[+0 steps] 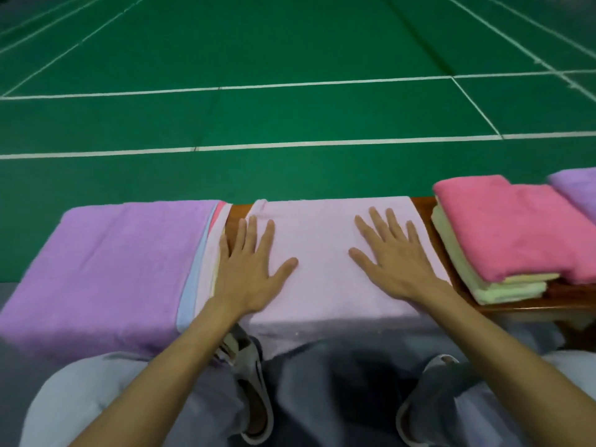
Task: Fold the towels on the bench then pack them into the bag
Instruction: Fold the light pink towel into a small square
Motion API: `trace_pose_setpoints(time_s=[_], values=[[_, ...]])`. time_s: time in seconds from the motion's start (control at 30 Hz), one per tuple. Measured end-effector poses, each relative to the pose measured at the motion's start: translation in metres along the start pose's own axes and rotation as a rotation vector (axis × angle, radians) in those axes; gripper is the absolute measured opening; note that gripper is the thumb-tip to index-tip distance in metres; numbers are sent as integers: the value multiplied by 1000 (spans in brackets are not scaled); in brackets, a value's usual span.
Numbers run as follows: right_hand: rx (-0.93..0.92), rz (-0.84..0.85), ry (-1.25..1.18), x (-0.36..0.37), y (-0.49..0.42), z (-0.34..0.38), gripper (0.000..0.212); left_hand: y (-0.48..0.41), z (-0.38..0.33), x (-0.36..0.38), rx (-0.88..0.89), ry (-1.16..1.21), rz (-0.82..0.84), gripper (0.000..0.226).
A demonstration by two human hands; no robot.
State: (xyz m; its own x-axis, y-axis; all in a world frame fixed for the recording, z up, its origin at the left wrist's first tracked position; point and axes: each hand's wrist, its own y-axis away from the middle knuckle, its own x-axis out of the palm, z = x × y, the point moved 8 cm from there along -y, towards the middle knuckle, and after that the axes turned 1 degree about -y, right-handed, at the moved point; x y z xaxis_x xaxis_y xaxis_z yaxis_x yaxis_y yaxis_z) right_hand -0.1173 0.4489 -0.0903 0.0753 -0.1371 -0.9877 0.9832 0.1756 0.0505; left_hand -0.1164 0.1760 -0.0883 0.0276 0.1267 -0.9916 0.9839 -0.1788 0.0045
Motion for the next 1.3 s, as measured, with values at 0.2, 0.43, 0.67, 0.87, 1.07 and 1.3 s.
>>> trace_pose_setpoints(time_s=[0.2,0.43,0.67,0.87,1.07,1.3], values=[[189,-31,-35,-5,9,-48,79,2,16,-4,32,-35,33,94],[459,-266,-12,-39,37,-31,74,20,28,-33,-213,126,-278,66],[526,-91,-205,-42,29,-30,42,25,23,-37,-314,276,-125,33],[308,109,-911,-58,29,-36,73,22,52,-47,-506,1179,136,20],[132,103,-1378,-114,40,-41,70,21,64,-91,-295,1496,103,45],[-27,82,-962,-161,44,-42,52,18,68,-118,-214,1376,136,65]])
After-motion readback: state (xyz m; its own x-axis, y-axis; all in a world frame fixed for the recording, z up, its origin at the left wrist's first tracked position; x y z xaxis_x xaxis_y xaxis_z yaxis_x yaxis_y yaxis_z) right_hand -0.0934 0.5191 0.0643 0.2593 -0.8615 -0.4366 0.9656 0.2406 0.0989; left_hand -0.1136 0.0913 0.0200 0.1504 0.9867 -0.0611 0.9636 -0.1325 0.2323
